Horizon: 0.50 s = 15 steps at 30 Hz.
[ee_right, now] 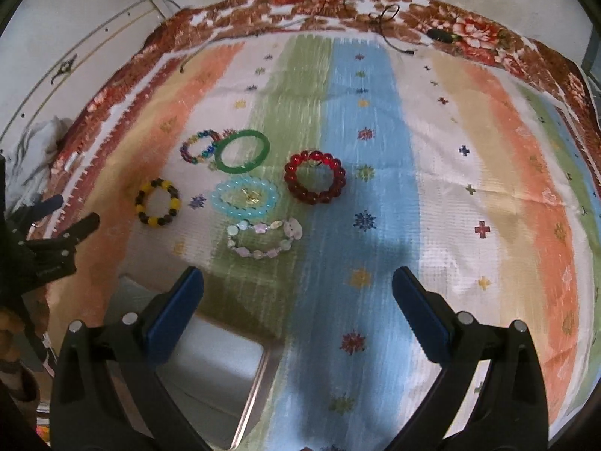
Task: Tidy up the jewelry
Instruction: 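Move both tools toward the bracelets, left toward the yellow-black beaded bracelet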
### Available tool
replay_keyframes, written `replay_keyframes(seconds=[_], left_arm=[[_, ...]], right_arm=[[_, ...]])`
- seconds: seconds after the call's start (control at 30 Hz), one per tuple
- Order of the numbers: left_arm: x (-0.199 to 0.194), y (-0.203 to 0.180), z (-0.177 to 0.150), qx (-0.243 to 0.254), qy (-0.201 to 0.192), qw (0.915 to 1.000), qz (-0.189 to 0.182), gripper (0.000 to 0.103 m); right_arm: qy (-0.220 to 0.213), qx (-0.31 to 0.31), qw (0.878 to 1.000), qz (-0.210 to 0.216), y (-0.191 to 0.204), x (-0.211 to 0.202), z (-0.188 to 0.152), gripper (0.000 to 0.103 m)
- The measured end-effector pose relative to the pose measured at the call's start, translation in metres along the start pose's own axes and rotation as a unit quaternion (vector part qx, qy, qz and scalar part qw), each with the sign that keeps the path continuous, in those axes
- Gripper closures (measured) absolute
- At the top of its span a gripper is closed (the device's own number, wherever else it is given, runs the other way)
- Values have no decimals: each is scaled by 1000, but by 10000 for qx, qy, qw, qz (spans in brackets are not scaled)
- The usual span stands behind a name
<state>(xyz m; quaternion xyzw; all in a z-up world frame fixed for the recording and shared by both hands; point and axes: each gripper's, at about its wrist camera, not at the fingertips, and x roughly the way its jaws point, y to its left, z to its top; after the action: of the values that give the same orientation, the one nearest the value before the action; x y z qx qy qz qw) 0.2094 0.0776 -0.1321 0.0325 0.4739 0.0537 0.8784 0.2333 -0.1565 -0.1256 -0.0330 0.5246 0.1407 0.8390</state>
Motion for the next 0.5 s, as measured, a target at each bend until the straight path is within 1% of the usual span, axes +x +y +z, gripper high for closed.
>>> replay_keyframes(seconds=[0.1,0.3,0.4,0.5], left_arm=[[8,1,3,-24,36,10000,21,5],[24,9,14,-251,46,9997,-6,5],[35,10,19,-306,211,9993,-105,5],[48,11,22,-337,384,9986,-137,5]], right_arm=[[70,-26,10000,-21,-1,10,6,5],[418,-26,9991,-62,-8,41,19,5],[564,-86,9983,-142,-8,54,23,5],[743,-88,9971,-108,-10,68,25,5]])
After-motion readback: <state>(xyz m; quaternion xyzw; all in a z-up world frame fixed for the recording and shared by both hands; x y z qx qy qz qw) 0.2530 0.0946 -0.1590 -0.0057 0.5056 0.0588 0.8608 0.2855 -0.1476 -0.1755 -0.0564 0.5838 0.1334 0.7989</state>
